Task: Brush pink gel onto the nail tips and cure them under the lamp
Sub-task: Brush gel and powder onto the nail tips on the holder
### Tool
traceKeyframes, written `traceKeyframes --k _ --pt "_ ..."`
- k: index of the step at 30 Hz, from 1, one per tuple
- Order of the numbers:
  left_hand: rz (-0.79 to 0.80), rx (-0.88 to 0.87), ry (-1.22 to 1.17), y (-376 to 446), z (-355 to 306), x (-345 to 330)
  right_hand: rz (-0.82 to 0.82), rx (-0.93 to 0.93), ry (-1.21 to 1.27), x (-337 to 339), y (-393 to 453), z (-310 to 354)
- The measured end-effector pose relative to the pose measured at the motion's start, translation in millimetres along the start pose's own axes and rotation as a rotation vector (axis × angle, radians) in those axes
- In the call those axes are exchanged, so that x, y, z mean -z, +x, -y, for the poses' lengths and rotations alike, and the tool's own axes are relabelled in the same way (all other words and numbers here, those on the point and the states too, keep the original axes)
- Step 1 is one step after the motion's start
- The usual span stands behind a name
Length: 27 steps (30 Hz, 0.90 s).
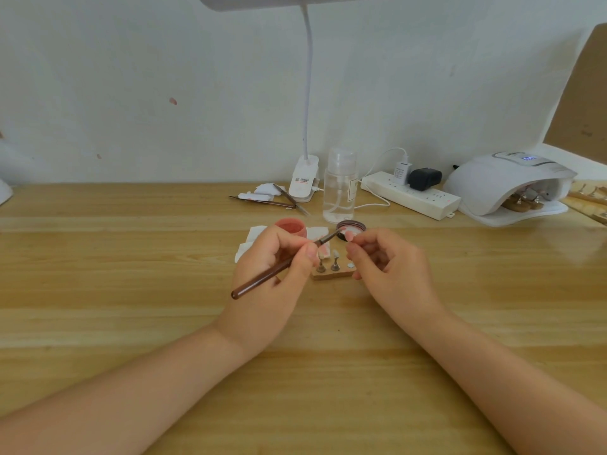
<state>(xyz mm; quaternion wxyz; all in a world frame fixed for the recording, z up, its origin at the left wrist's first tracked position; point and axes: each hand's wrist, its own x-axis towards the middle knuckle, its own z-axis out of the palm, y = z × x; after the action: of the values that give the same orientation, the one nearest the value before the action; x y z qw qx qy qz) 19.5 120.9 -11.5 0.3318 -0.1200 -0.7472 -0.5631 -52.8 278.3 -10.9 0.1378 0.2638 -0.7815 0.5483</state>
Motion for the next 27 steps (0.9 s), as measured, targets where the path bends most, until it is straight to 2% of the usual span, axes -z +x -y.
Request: traceKeyframes --k 6,12,19,22,27 --pt "0.02 0.021 0.01 0.5 0.3 -1.9 -0.013 0.022 0.006 -0.8 -0.2 0.5" --pt "0.042 -0.052 0.029 -2.5 -0.8 1.2 -0.012 0.006 -0.025 -0.1 0.3 -0.7" --pt "0.052 0.008 -0.069 0.1 5.0 0.0 0.013 -0.027 0.105 -1.0 -0.5 1.0" --pt "0.077 -0.07 0.012 1.6 5.0 0.6 0.02 -0.035 0.153 -1.4 -0.5 2.2" --pt "0.076 -0.102 0.072 0.4 3.0 -0.8 0.019 -0.063 0.207 -1.1 -0.5 4.0"
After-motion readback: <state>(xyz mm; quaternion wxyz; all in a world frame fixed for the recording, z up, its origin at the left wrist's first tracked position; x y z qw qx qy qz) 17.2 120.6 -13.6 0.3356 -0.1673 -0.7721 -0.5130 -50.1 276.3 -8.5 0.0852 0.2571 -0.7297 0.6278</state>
